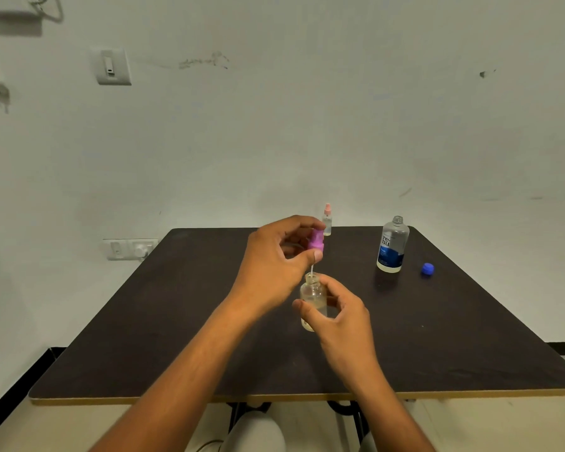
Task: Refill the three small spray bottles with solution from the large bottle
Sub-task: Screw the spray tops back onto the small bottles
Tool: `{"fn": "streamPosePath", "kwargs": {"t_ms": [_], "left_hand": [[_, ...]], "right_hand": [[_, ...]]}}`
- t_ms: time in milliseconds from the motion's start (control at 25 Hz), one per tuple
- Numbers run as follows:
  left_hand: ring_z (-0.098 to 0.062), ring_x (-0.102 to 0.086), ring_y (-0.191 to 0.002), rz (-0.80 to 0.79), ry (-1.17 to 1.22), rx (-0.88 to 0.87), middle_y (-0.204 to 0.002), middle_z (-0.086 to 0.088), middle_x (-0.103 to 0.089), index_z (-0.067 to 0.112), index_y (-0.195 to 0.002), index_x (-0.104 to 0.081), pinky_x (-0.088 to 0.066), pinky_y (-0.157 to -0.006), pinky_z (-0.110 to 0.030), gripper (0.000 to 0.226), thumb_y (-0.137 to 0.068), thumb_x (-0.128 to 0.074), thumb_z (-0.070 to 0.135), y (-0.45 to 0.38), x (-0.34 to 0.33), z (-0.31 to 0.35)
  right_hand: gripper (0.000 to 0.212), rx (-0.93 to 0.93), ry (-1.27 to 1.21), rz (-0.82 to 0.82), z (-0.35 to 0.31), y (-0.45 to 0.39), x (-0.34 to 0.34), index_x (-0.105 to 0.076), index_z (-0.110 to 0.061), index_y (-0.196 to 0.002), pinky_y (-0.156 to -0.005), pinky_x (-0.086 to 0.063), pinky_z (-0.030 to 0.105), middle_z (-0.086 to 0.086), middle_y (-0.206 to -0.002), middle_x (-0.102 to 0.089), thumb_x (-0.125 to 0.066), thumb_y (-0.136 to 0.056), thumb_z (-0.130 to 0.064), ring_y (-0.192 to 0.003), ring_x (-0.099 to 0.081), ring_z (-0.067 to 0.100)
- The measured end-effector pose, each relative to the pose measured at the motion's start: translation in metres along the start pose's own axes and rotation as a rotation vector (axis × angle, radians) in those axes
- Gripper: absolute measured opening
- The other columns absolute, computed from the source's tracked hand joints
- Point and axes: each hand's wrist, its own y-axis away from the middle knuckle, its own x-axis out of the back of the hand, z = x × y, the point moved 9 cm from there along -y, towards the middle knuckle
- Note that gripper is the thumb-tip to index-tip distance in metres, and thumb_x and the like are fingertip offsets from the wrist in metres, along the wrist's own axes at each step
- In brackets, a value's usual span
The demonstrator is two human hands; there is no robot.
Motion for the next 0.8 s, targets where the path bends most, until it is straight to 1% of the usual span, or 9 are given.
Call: {"fn": "streamPosePath", "kwargs": {"t_ms": [120,240,360,480,560,600,680,720,800], "left_hand": [[-0.004,-0.071,-0.1,-0.003,0.0,0.014,-0.104,0.016,-0.074,0.033,-0.115,-0.073,-0.061,-0.09,-0.028,0.037,-0.086,-0.08,0.011,0.009,-0.003,-0.011],[-0.003,-0.07,-0.101,0.024,0.002,0.02,-0.104,0.018,-0.075,0.035,-0.114,-0.073,-0.06,-0.09,-0.025,0.037,-0.086,-0.08,0.011,0.015,-0.005,-0.018],[-0.003,-0.07,-0.104,0.078,0.013,0.015,-0.105,0.019,-0.074,0.036,-0.112,-0.072,-0.057,-0.09,-0.021,0.039,-0.084,-0.082,0.011,0.018,-0.004,-0.022],[-0.004,-0.069,-0.105,0.091,0.013,0.018,-0.105,0.019,-0.074,0.035,-0.112,-0.072,-0.056,-0.089,-0.018,0.039,-0.083,-0.083,0.012,0.02,-0.005,-0.026],[-0.003,-0.069,-0.105,0.079,0.009,0.021,-0.104,0.019,-0.074,0.033,-0.112,-0.072,-0.056,-0.09,-0.019,0.038,-0.083,-0.083,0.011,0.021,-0.008,-0.027],[-0.003,-0.069,-0.105,0.069,0.01,0.028,-0.104,0.018,-0.075,0.032,-0.112,-0.072,-0.057,-0.092,-0.022,0.038,-0.083,-0.083,0.01,0.02,-0.009,-0.027],[-0.005,-0.069,-0.105,0.056,0.011,0.036,-0.104,0.017,-0.075,0.033,-0.111,-0.072,-0.058,-0.094,-0.028,0.038,-0.082,-0.083,0.011,0.018,-0.009,-0.027],[-0.006,-0.069,-0.105,0.069,0.002,0.034,-0.104,0.017,-0.074,0.034,-0.111,-0.072,-0.058,-0.093,-0.029,0.038,-0.081,-0.084,0.013,0.017,-0.008,-0.025],[-0.006,-0.069,-0.097,0.12,-0.021,0.026,-0.099,0.015,-0.073,0.034,-0.106,-0.073,-0.058,-0.084,-0.024,0.034,-0.078,-0.087,0.02,0.013,-0.003,-0.021]], "right_hand": [[0.033,0.027,-0.02,-0.005,-0.007,-0.004,0.001,-0.07,-0.034,-0.115,-0.078,-0.056,0.019,-0.014,-0.102,-0.074,-0.079,-0.087,-0.02,-0.098,-0.069,0.004],[0.037,0.036,-0.027,-0.014,-0.01,-0.007,0.001,-0.07,-0.037,-0.114,-0.079,-0.055,0.017,-0.017,-0.103,-0.075,-0.078,-0.087,-0.014,-0.099,-0.069,0.002],[0.041,0.042,-0.006,-0.005,-0.011,-0.007,0.001,-0.068,-0.041,-0.116,-0.082,-0.056,0.017,-0.022,-0.105,-0.073,-0.078,-0.086,-0.014,-0.102,-0.068,0.0],[0.042,0.065,0.008,0.019,-0.014,-0.008,0.003,-0.068,-0.042,-0.116,-0.081,-0.055,0.015,-0.022,-0.104,-0.074,-0.077,-0.087,-0.014,-0.101,-0.068,0.0],[0.044,0.076,0.023,0.028,-0.016,-0.009,0.004,-0.067,-0.043,-0.119,-0.081,-0.054,0.013,-0.022,-0.105,-0.073,-0.077,-0.087,-0.014,-0.102,-0.067,-0.003],[0.044,0.075,0.023,0.028,-0.016,-0.009,0.004,-0.067,-0.043,-0.119,-0.08,-0.054,0.013,-0.022,-0.105,-0.073,-0.077,-0.087,-0.014,-0.102,-0.067,-0.003],[0.042,0.065,0.022,0.032,-0.012,-0.009,0.004,-0.068,-0.039,-0.12,-0.08,-0.053,0.012,-0.021,-0.105,-0.073,-0.077,-0.087,-0.015,-0.102,-0.067,-0.003],[0.042,0.059,0.034,0.033,-0.01,-0.009,0.004,-0.069,-0.036,-0.123,-0.08,-0.052,0.011,-0.019,-0.106,-0.073,-0.078,-0.087,-0.017,-0.103,-0.066,-0.002],[0.043,0.05,0.057,0.03,-0.008,-0.011,0.003,-0.068,-0.031,-0.127,-0.082,-0.051,0.009,-0.016,-0.109,-0.073,-0.078,-0.086,-0.02,-0.105,-0.066,-0.002]]}}
